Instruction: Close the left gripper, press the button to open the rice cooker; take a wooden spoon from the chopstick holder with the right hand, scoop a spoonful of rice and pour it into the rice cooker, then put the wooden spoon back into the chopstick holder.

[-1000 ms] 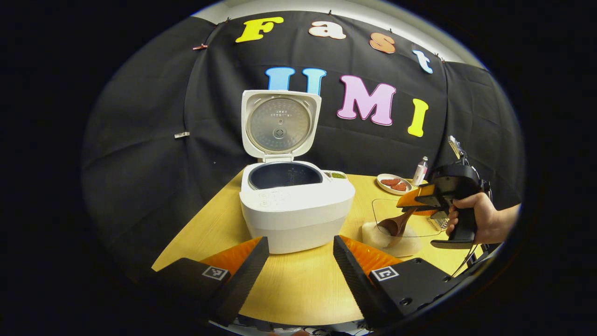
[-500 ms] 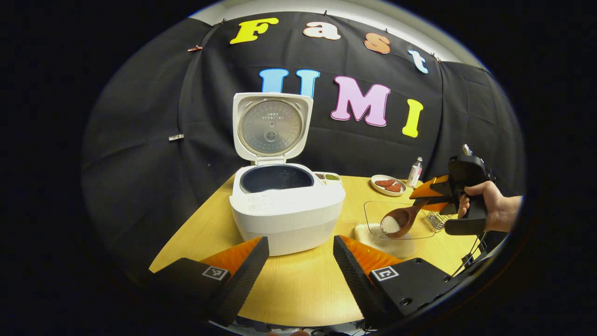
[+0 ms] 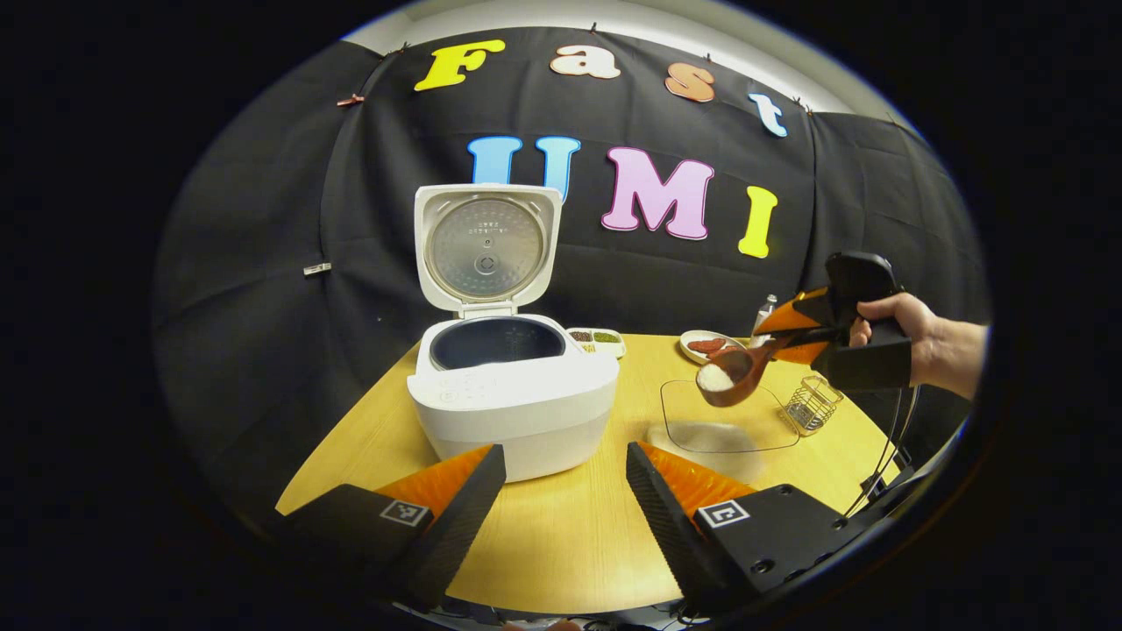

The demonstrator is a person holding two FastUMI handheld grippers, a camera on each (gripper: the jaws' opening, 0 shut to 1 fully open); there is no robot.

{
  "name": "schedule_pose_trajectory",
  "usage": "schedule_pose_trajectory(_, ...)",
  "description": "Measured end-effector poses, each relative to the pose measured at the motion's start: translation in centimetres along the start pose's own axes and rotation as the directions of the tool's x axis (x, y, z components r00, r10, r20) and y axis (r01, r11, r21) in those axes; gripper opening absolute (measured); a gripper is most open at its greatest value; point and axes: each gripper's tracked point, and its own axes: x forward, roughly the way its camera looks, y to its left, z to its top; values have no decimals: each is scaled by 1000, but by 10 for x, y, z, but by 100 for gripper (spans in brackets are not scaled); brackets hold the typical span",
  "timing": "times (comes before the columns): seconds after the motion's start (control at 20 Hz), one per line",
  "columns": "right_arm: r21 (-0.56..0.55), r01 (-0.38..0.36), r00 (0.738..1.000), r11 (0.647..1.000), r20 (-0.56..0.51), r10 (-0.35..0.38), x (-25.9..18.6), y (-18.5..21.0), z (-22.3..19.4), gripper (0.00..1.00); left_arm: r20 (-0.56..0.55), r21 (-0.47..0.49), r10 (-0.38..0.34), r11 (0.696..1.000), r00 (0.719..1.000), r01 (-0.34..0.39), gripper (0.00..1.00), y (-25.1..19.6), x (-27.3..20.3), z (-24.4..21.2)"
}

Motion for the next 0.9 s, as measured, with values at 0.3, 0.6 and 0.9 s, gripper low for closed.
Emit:
schedule_pose_trajectory(0.3,47,-105,993,993,-48,107,8,63,-4,22,-1,-27,16,1000,1000,-16,95,3,-8,-6)
schedule_pose_trajectory(0.6,92,-164,975,982,-138,176,32,125,-39,22,17,-29,32,999,999,-32,96,16,-16,-5)
schedule_pose_trajectory(0.9,46,-208,958,977,-192,213,61,175,-90,22,10,-69,57,996,998,-56,95,34,-21,-11)
